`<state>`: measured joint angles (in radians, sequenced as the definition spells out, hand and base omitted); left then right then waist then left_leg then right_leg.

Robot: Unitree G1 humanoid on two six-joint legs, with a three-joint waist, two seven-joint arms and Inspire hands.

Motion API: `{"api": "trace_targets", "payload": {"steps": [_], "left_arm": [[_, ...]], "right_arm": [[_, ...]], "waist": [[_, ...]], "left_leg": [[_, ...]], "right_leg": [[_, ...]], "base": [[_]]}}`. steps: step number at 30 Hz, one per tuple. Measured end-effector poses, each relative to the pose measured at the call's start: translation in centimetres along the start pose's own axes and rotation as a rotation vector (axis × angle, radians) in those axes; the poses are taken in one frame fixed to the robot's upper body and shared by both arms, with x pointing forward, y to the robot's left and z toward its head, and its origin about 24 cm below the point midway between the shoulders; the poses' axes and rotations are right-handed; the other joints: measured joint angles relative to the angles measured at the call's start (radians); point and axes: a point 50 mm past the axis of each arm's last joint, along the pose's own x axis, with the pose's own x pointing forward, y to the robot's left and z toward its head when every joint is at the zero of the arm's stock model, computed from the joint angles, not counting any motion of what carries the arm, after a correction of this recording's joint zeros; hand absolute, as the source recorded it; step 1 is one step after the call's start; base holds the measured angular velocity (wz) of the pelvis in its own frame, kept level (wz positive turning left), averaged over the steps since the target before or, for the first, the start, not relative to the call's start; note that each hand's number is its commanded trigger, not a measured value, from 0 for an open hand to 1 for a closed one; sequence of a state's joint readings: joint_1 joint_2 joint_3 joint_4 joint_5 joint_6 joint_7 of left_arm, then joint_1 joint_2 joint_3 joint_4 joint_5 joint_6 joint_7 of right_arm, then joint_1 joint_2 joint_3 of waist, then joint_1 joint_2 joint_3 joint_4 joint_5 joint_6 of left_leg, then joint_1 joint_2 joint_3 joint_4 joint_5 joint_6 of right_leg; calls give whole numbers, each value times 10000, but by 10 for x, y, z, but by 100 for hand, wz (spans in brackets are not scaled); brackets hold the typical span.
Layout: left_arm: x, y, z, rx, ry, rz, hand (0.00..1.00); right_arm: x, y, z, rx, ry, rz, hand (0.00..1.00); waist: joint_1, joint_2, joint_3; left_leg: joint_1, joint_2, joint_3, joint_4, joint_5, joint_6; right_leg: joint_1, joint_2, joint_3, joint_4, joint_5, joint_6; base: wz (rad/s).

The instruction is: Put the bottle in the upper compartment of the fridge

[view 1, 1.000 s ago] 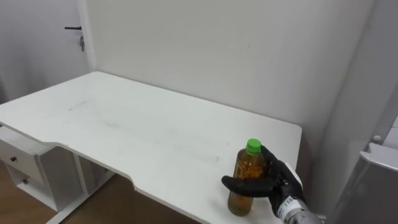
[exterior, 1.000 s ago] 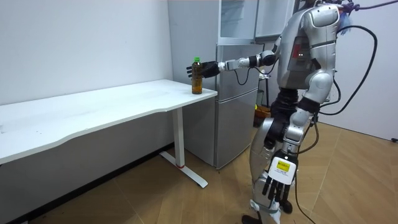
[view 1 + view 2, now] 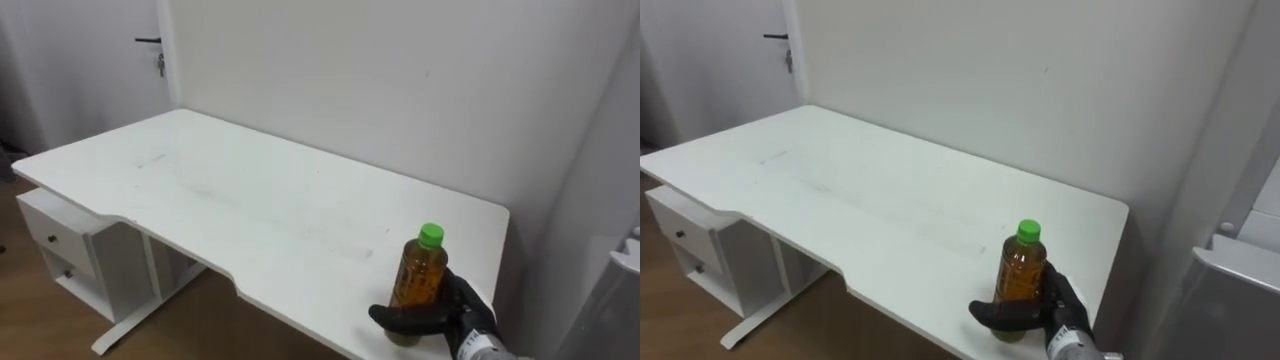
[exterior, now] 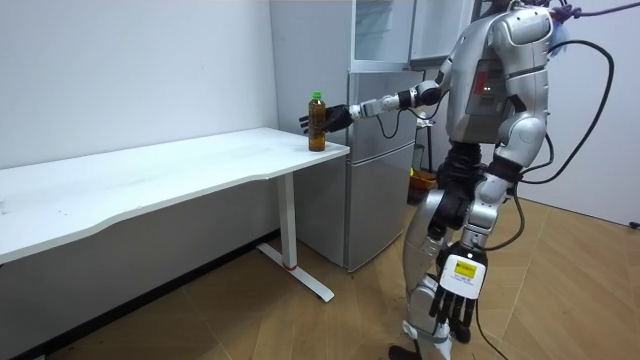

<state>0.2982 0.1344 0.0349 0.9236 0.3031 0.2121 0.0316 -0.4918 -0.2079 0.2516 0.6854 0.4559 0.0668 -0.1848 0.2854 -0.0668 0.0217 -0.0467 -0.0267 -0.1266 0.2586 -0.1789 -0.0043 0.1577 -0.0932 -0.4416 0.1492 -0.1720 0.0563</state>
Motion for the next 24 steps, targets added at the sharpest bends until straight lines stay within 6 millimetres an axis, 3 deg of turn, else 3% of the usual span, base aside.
{"api": "trace_targets", "payload": {"steps": [1,2,3,4,10,24], "left_arm": [[0,0,0,-2,-2,-17,0],[0,0,0,-18,0,-43,0],[0,0,0,-115,14,-62,0],[0,0,-1,-177,18,-65,0],[0,0,-3,-178,94,-1,0],[1,1,-12,-502,528,65,0]], "right_arm": [[0,-1,-1,-7,51,-27,0],[0,-1,-3,-4,124,-63,44],[0,-2,-5,18,213,-121,78],[0,-3,-5,22,239,-162,100],[1,-10,-9,86,389,-560,100],[1,-14,-16,616,985,-402,100]], "waist": [[2,0,0],[16,-2,-1],[12,0,-2],[12,-2,-3],[24,-63,-54],[-20,-108,-82]], "left_leg": [[-12,-5,0,0,2,4],[-28,-13,8,-1,6,10],[-27,-23,6,-3,9,15],[-25,-26,4,-4,11,18],[-24,-41,-40,-1,18,26],[24,-50,-39,-11,50,33]], "right_leg": [[-9,-5,-8,0,-5,8],[-23,-16,-8,0,-9,15],[-17,-22,-9,-1,-11,18],[-14,-24,-9,-1,-11,18],[17,-27,-84,4,-12,19],[15,-41,-66,8,-14,21]], "base": [[0],[0],[0],[0],[1],[0]]}}
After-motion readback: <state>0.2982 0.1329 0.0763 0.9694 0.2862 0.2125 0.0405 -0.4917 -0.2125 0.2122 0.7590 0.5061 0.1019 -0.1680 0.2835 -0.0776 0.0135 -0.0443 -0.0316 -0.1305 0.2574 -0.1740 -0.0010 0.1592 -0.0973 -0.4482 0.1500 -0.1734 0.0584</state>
